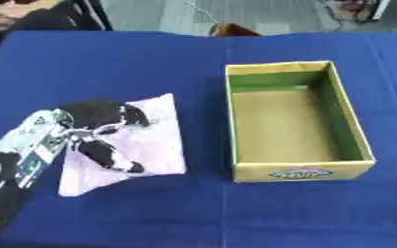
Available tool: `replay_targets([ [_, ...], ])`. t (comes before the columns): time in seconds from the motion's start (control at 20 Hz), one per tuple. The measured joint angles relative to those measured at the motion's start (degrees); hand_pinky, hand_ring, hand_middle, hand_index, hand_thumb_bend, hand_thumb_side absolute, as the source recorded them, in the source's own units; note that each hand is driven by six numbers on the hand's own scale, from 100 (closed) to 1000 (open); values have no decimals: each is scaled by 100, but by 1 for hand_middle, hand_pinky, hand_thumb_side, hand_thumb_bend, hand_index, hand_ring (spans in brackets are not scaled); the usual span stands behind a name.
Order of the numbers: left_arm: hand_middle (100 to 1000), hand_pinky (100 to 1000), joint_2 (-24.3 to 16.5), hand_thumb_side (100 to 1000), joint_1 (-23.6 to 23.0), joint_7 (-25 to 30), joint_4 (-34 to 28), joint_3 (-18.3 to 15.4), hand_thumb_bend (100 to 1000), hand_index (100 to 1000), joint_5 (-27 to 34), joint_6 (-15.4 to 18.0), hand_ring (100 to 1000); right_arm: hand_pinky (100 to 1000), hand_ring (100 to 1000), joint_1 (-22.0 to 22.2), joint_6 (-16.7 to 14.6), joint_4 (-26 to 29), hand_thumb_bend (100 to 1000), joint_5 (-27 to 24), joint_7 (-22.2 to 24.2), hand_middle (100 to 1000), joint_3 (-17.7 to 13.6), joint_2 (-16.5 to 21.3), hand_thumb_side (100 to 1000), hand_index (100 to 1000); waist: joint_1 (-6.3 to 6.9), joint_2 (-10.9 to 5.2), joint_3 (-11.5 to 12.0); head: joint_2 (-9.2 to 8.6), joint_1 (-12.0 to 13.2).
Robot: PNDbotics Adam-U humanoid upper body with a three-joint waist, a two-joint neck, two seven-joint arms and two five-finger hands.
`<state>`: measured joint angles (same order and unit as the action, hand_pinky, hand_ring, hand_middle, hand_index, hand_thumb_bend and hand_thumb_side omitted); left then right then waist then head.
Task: Pick up objects on the table and place them in the box.
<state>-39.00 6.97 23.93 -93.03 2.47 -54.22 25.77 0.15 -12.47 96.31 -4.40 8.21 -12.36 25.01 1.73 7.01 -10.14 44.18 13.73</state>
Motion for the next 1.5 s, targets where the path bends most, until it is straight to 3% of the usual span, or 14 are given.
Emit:
replay_targets([
  [0.3,830,796,114,849,150,-134,103,47,668,874,-176,53,838,479,598,-1,8,0,595,-3,11,802,2,-1,712,931,-5,13,-4,0,0],
  [0.5,755,769,195,765,246,-195,220,115,616,819,-330,113,767,480,599,-4,9,0,595,-4,13,802,2,-1,712,931,-11,28,-29,0,1],
  [0.65,691,745,196,644,301,-225,256,177,582,756,-437,150,651,480,599,-5,9,0,595,-7,13,802,2,-2,712,931,-14,32,-34,0,2],
  [0.9,591,688,192,520,343,-208,246,243,504,618,-588,186,501,480,599,-29,8,0,595,-21,14,802,2,-2,712,931,-13,32,-34,0,9],
  [1.0,544,639,189,445,343,-206,235,246,450,558,-607,185,443,480,598,-31,8,0,595,-21,14,802,1,-2,712,931,-11,29,-34,0,22],
  [1.1,481,551,189,287,341,-206,221,246,347,494,-613,178,345,480,598,-31,8,0,594,-21,14,802,0,-2,712,931,-11,29,-33,0,27],
  [1.15,420,420,189,160,339,-209,214,246,244,439,-613,169,244,480,598,-31,8,0,594,-21,14,802,0,-2,712,931,-11,29,-33,0,28],
  [1.2,361,288,189,153,339,-227,210,246,174,389,-609,147,155,480,598,-31,8,0,594,-21,14,802,-1,-2,713,931,-11,29,-33,0,28],
  [1.25,326,213,189,151,336,-274,208,246,173,360,-596,117,110,480,598,-31,8,0,594,-21,13,802,-1,-2,713,931,-11,29,-32,0,30],
  [1.3,261,100,189,151,332,-341,203,247,252,304,-574,88,100,480,598,-32,8,0,594,-21,13,802,-1,-2,713,931,-11,29,-32,0,32],
  [1.35,208,100,189,196,327,-432,189,247,307,261,-544,64,100,480,598,-32,8,0,594,-21,13,802,-1,-2,713,931,-11,29,-32,0,33],
  [1.4,100,100,189,341,313,-545,173,247,418,167,-500,49,100,480,598,-32,8,-1,594,-21,13,802,-1,-2,712,931,-12,30,-31,0,34],
  [1.5,100,100,189,373,300,-885,138,247,467,100,-380,37,100,480,598,-32,8,-1,594,-21,13,802,-1,-2,712,931,-17,32,-30,0,34],
])
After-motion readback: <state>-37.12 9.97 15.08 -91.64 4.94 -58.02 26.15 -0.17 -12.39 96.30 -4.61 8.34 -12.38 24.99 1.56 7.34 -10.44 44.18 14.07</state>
